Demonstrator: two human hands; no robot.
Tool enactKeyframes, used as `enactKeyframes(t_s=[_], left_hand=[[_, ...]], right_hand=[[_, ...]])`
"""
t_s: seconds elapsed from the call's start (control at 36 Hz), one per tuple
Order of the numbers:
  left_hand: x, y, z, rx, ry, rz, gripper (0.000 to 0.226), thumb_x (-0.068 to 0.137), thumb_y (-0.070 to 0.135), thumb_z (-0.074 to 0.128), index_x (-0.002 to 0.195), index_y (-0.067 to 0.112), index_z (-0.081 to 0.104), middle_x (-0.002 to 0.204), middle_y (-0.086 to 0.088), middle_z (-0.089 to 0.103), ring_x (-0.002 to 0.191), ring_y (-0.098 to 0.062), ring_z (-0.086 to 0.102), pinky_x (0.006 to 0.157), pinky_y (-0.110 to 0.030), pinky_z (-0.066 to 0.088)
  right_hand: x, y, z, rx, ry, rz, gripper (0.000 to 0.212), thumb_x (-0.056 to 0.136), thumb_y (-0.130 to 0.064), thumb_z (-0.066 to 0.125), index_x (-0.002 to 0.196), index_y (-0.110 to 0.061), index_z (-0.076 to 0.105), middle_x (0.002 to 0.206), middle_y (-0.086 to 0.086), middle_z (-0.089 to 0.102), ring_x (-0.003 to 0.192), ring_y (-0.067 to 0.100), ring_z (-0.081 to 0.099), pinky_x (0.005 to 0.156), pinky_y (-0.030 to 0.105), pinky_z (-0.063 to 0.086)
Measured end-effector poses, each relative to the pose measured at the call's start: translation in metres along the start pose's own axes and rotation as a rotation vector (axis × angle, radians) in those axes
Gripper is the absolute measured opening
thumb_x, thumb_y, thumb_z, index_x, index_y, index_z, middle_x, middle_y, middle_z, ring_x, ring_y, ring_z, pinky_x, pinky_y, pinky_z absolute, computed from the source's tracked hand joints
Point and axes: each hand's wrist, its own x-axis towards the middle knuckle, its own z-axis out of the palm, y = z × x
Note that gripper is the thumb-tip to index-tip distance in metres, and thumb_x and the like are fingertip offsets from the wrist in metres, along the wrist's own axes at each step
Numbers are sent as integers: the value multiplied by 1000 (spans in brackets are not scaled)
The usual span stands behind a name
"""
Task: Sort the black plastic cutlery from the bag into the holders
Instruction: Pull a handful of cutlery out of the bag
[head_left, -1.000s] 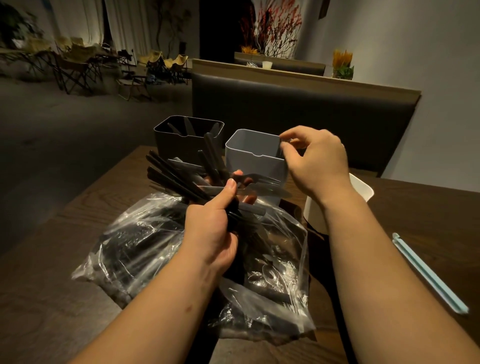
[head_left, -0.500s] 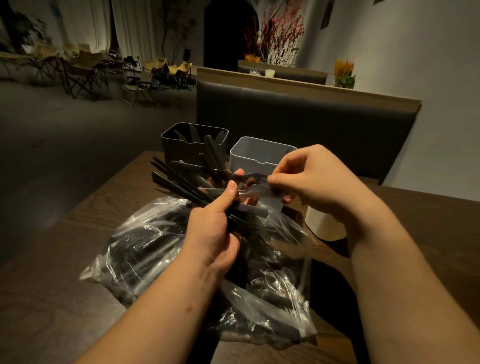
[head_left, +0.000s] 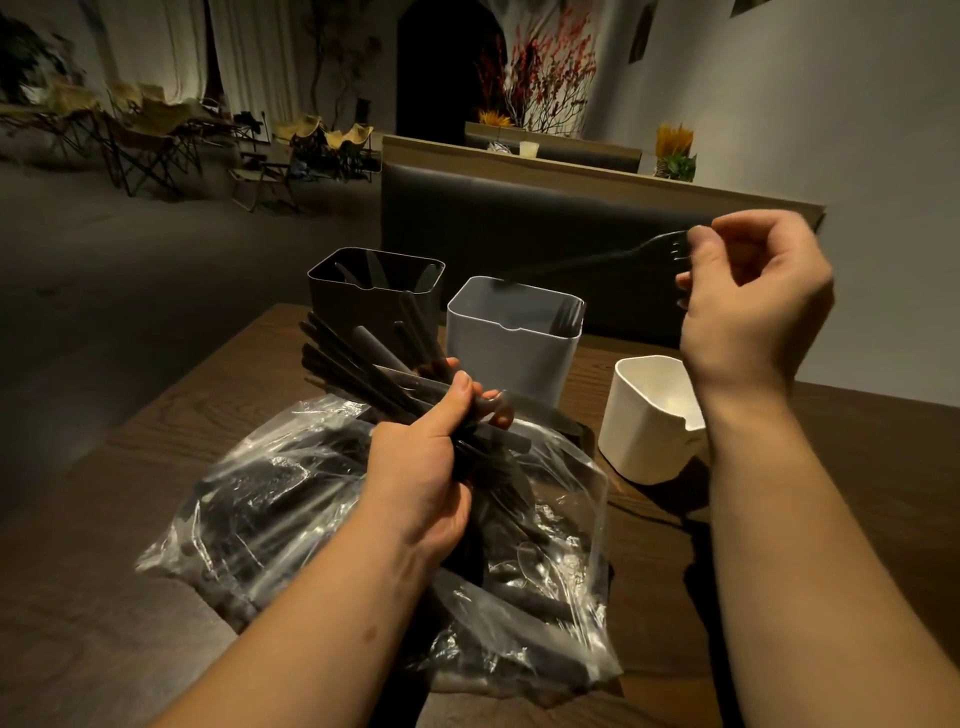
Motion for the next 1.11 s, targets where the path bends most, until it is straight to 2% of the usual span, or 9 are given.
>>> enactKeyframes(t_s=[0.11,0.25,0.39,0.5,0.61,0.75,0.89,0.97,1.11], left_hand=[[-1,1,-1,13,7,-8,6,92,9,65,89,5,68,71,-6,72,67,-16,73,64,-32,62],[-1,0,-1,20,11,-2,7,92,9,65,88,5,69,70,-6,71,68,-15,72,62,-30,62],[2,0,-4,11,-12,-23,14,90,11,67,101,2,68,74,-6,72,70,-16,73,65,-32,61],[3,-1,-4,2,-13,-21,8,90,10,67,95,4,69,73,-7,72,69,-16,73,67,-34,61],[5,-1,-6,-1,-10,-2,16,89,9,68,105,6,68,77,-8,73,74,-18,73,71,-36,61],[7,-1,-7,-33,-12,-4,9,87,8,69,96,8,68,78,-9,72,74,-19,73,72,-36,61],[7,3,-6,-43,-4,-21,9,89,11,69,89,2,68,77,-12,72,68,-21,73,62,-33,61],[7,3,-5,-21,7,1,10,91,10,67,86,2,68,74,-10,72,66,-20,72,62,-32,61],[4,2,-3,22,4,45,5,93,10,66,88,8,66,73,-9,72,68,-23,73,60,-32,59]], right_hand=[[-4,-1,4,-42,30,-96,26,95,-30,65,103,-6,66,91,-6,63,80,-6,58,73,8,47],[-10,7,13,-101,-21,-217,23,97,-27,64,100,-5,68,90,0,67,84,7,61,74,9,45],[-18,20,22,-234,-279,-289,15,97,-20,64,106,-10,70,99,6,72,94,8,61,81,13,46],[-27,24,27,-398,-456,-239,15,95,-20,64,107,-17,71,103,5,71,99,23,64,82,41,56],[-29,19,29,-525,-540,-193,20,98,-25,61,114,-19,72,112,4,67,107,23,57,80,30,44],[-20,-1,20,-366,-591,-107,16,99,-31,58,104,-23,70,100,-5,64,94,11,59,80,30,52],[-15,-37,7,-162,-1130,69,18,89,-44,64,92,-27,68,84,-9,67,78,4,64,65,20,49],[-18,-42,7,-164,-1315,132,14,85,-33,73,92,-22,68,80,-4,71,73,7,69,57,18,52],[-17,-36,7,-94,-1301,206,8,87,-10,74,92,-16,70,77,1,73,65,12,70,56,21,54]])
